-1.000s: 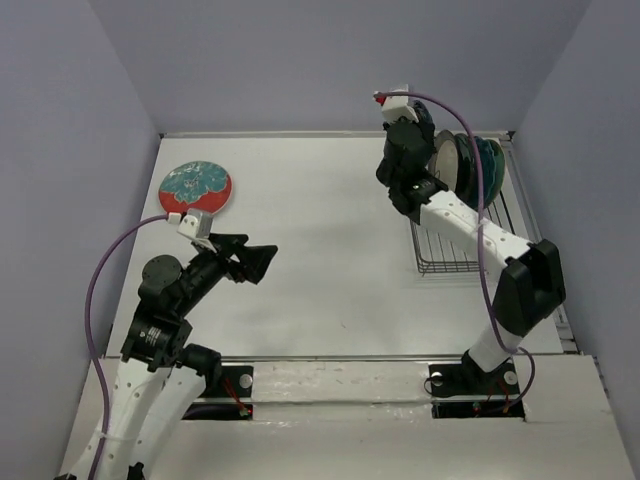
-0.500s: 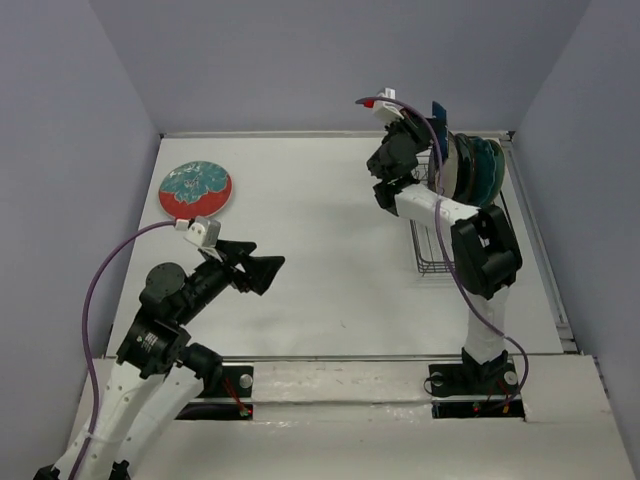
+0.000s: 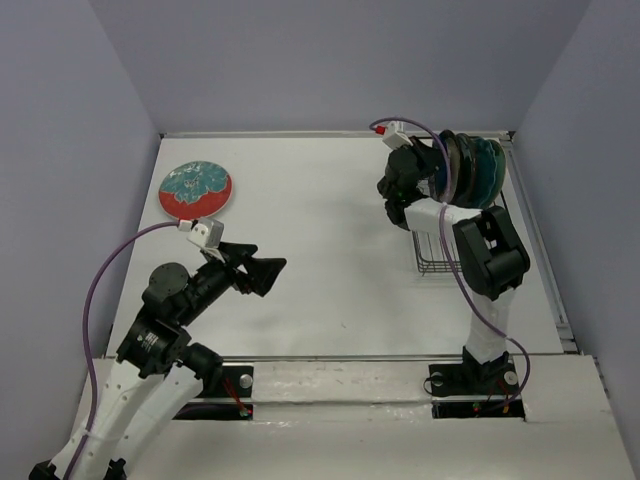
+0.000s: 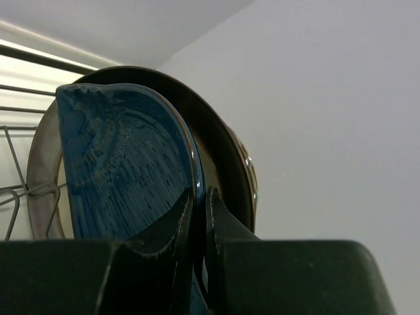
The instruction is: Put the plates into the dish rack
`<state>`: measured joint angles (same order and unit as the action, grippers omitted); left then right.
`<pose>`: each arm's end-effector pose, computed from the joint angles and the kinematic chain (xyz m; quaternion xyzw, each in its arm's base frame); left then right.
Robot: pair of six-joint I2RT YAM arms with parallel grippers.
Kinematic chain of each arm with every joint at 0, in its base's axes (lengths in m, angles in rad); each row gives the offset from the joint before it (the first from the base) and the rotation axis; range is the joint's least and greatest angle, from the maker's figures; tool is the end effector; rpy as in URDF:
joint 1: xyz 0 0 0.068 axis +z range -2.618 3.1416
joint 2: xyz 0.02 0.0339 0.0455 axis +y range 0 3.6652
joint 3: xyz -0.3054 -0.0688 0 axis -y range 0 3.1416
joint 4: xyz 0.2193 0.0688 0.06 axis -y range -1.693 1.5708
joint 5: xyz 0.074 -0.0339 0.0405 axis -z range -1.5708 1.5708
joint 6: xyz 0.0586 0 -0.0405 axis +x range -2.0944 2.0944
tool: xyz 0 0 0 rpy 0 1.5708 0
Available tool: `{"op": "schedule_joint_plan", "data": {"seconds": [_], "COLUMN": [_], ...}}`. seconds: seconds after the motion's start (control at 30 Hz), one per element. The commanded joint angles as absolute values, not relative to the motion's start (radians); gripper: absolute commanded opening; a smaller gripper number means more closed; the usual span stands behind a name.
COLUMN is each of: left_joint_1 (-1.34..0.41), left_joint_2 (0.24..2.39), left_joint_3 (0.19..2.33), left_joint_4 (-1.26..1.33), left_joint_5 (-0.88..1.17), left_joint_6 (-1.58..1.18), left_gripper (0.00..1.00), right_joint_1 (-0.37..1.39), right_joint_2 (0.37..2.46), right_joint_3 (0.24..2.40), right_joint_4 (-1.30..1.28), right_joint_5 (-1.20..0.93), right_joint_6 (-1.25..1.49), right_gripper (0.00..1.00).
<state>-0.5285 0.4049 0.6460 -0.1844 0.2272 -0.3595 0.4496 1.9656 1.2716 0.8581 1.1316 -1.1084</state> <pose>0.0528 -0.0461 0.3519 0.1397 0.6730 -0.3805 0.6187 0.4211 0.1443 0.3174 -0.0926 0.6758 -0.5364 0.4971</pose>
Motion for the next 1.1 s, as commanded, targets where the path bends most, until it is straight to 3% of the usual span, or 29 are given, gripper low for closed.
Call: {"op": "schedule_joint_plan", "data": {"seconds": [0.0, 0.2, 0.37, 0.7, 0.83, 0.93, 1.07], "left_joint_1": [-0.531, -0.523, -0.514, -0.482, -0.476, -0.477, -0.474], "left_joint_2": [0.419, 0.429, 0.442, 0.488, 0.506, 0.522, 0.563], "left_joint_3": [0.660, 0.660, 0.658, 0.653, 0.650, 0.650, 0.663], "left_joint_4": [-0.163, -0.161, -0.158, -0.150, -0.147, -0.150, -0.166], "left_joint_5": [0.219, 0.219, 0.218, 0.232, 0.229, 0.207, 0.157], "left_joint_6": [-0.354, -0.356, -0.356, -0.357, -0.364, -0.370, -0.371], "left_gripper": [0.99, 0.99, 0.99, 0.99, 0.99, 0.99, 0.99], "right_joint_1": [0.440, 0.440, 0.431, 0.373, 0.373, 0.373, 0.373], "right_joint_2": [1.924, 1.918, 1.914, 1.861, 1.832, 1.793, 1.718], "right_joint_3": [1.275, 1.235, 1.216, 1.255, 1.264, 1.279, 1.296], "right_joint_4": [0.943, 0.870, 0.698, 0.159, 0.068, 0.035, 0.008], "right_joint_5": [1.114, 1.103, 1.086, 0.942, 0.916, 0.855, 0.775], "right_joint_6": [-1.042, -0.934, -0.692, 0.035, 0.178, 0.212, 0.222], "right_gripper": [0.07, 0.07, 0.07, 0.07, 0.55, 0.72, 0.83]}}
